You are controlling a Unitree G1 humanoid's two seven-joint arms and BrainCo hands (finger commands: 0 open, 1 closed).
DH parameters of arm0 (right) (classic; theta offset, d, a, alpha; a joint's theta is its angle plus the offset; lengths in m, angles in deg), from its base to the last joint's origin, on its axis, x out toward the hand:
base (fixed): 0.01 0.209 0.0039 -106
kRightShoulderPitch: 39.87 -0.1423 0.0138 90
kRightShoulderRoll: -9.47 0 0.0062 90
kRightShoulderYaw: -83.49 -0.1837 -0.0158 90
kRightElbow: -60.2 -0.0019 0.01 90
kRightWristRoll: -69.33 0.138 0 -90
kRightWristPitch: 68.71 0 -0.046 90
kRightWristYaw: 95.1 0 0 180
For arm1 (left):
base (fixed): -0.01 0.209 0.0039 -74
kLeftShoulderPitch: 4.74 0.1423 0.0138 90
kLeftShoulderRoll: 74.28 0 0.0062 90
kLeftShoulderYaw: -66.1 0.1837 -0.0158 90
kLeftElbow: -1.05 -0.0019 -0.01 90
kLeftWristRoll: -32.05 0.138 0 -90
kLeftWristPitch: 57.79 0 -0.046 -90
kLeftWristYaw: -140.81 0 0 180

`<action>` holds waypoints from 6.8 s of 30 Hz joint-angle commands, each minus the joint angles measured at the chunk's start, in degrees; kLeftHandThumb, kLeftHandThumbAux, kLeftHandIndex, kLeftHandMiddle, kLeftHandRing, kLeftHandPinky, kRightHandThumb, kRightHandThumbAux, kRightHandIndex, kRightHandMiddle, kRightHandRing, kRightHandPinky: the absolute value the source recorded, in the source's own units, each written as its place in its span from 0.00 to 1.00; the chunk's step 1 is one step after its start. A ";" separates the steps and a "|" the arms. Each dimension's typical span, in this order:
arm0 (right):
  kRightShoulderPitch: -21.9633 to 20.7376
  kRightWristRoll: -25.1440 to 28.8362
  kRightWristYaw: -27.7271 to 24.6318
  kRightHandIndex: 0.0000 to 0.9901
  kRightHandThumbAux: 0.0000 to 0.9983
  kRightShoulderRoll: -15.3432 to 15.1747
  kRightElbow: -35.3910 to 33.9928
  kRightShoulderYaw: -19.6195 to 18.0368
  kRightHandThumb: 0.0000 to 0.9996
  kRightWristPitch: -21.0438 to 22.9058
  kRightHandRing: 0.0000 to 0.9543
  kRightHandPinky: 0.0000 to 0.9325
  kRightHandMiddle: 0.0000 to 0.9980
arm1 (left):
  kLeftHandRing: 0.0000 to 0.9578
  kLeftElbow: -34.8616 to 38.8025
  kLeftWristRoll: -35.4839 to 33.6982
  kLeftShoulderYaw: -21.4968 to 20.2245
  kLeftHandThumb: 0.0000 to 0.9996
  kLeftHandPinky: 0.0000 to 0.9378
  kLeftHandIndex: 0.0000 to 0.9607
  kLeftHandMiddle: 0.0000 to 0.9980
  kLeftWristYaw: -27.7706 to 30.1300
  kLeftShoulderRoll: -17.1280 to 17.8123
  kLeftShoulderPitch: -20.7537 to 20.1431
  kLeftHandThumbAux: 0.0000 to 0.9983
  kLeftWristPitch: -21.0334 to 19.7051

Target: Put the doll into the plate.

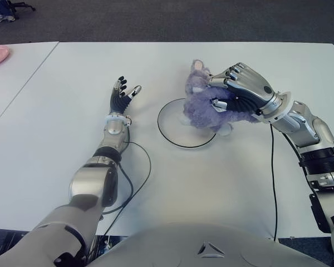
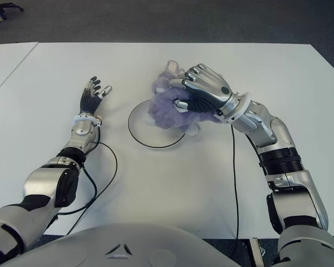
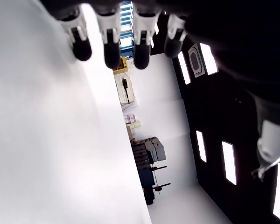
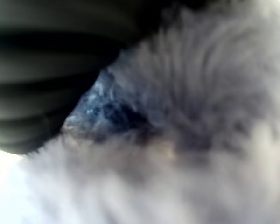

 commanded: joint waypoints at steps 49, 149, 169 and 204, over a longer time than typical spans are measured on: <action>-6.79 -4.74 -4.61 0.44 0.73 9.16 -0.10 3.86 0.70 1.05 0.93 0.96 0.88 | 0.13 -7.22 0.34 -0.20 0.00 0.15 0.09 0.13 -0.30 -4.32 9.56 0.53 -7.82; -14.77 1.06 -0.71 0.00 0.34 12.18 16.75 6.21 0.12 7.86 0.00 0.00 0.00 | 0.14 -7.15 2.77 0.56 0.00 0.13 0.05 0.13 -2.85 -5.04 9.31 0.54 -9.33; -32.36 34.04 -25.74 0.00 0.34 14.01 31.94 -6.07 0.04 16.67 0.00 0.00 0.00 | 0.14 -7.15 3.07 0.85 0.00 0.13 0.04 0.13 -3.00 -5.13 9.24 0.54 -9.41; -36.42 58.80 -41.74 0.00 0.37 12.56 42.82 -23.08 0.11 54.98 0.00 0.00 0.00 | 0.14 -7.11 2.36 0.13 0.00 0.14 0.06 0.13 -2.36 -5.92 8.93 0.53 -8.81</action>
